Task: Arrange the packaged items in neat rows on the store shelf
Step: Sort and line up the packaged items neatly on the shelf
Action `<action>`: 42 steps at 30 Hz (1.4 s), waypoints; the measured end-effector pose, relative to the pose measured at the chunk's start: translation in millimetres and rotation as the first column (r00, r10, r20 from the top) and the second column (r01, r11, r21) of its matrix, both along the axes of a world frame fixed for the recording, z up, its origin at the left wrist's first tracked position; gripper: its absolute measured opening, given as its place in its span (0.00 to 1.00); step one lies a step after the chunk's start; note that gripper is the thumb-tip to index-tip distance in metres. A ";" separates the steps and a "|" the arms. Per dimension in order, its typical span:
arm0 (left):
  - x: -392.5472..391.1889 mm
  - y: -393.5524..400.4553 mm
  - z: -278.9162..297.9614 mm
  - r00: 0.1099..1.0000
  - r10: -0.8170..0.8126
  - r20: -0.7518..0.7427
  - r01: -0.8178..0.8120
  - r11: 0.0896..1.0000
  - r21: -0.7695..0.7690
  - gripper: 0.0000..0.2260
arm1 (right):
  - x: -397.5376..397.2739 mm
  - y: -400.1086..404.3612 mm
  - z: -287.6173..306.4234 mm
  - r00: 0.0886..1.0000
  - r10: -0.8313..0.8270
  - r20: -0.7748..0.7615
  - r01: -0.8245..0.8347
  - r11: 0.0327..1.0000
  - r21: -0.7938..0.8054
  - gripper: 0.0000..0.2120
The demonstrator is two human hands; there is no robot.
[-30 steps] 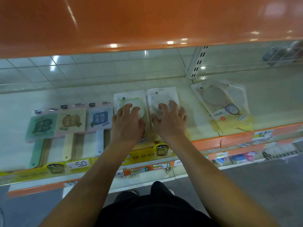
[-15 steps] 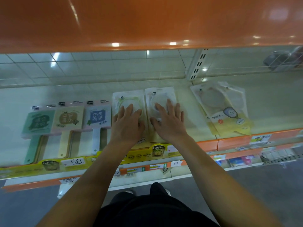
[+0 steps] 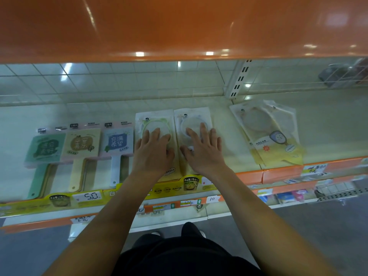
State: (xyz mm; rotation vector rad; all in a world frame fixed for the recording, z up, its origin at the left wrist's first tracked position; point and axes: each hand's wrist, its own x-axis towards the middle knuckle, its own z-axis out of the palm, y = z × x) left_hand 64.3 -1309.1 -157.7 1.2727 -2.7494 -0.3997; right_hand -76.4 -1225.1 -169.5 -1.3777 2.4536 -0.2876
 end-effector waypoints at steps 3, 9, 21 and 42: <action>0.4 0.0 0.4 1.000 0.000 -0.011 0.000 1.000 -0.001 0.20 | 0.6 -1.6 0.7 1.000 -0.007 -0.009 0.007 1.000 0.008 0.28; 1.2 1.5 4.4 1.000 -0.004 -0.014 0.005 1.000 0.020 0.20 | 0.6 -2.1 0.2 1.000 -0.009 -0.014 0.009 1.000 0.017 0.27; -16.1 -1.0 25.0 0.989 -0.144 -0.034 0.145 0.989 0.023 0.22 | -3.5 21.9 18.8 0.971 -0.232 0.057 0.238 0.943 -0.232 0.27; -104.3 60.5 22.6 0.919 -0.377 -0.113 0.382 0.924 0.020 0.20 | -56.9 100.5 18.4 0.883 -0.454 -0.118 0.408 0.868 -0.285 0.28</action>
